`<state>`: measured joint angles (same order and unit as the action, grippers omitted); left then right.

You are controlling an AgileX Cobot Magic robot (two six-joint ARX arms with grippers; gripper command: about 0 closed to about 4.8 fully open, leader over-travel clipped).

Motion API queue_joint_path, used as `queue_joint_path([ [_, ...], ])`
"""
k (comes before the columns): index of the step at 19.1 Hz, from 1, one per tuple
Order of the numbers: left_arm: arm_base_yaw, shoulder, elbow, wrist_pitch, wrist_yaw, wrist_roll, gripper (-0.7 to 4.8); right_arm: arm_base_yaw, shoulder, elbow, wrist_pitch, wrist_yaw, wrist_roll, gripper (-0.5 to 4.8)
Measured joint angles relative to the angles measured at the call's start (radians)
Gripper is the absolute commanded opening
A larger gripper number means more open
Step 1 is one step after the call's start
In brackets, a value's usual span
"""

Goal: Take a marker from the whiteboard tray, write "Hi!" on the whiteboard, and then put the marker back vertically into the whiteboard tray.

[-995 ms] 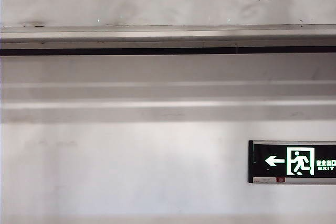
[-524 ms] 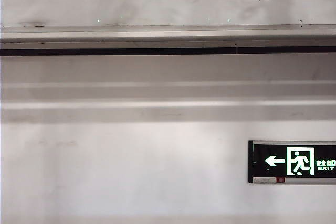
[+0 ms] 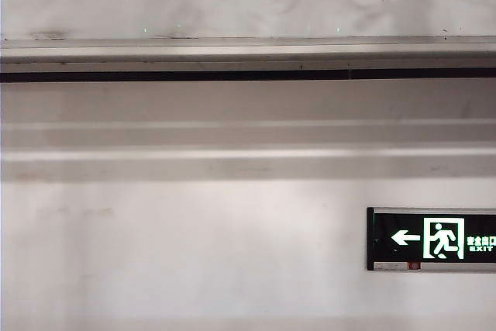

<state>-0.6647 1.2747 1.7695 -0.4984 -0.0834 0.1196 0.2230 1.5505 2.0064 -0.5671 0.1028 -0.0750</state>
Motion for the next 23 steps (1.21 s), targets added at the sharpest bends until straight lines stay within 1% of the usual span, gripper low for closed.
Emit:
queue_joint_path([
  [3, 0.000, 0.000, 0.000, 0.000, 0.000, 0.000, -0.06, 0.000, -0.062, 0.000, 0.035, 0.071, -0.003, -0.02],
  [5, 0.000, 0.000, 0.000, 0.000, 0.000, 0.000, -0.06, -0.001, -0.088, 0.007, 0.084, 0.085, -0.005, -0.01],
  [6, 0.000, 0.000, 0.000, 0.000, 0.000, 0.000, -0.06, -0.019, -0.089, 0.007, 0.119, 0.082, -0.015, -0.01],
  [9, 0.000, 0.000, 0.000, 0.000, 0.000, 0.000, -0.06, -0.045, -0.058, 0.000, 0.130, 0.076, -0.027, -0.01],
  [11, 0.000, 0.000, 0.000, 0.000, 0.000, 0.000, -0.06, -0.039, -0.049, -0.001, 0.122, 0.054, -0.028, -0.01],
  [14, 0.000, 0.001, 0.000, 0.000, 0.000, 0.000, -0.06, -0.041, -0.036, 0.003, 0.158, 0.024, -0.029, -0.02],
  [23, 0.000, 0.000, 0.000, 0.000, 0.000, 0.000, -0.06, -0.040, -0.004, 0.003, 0.180, 0.009, -0.029, -0.01],
])
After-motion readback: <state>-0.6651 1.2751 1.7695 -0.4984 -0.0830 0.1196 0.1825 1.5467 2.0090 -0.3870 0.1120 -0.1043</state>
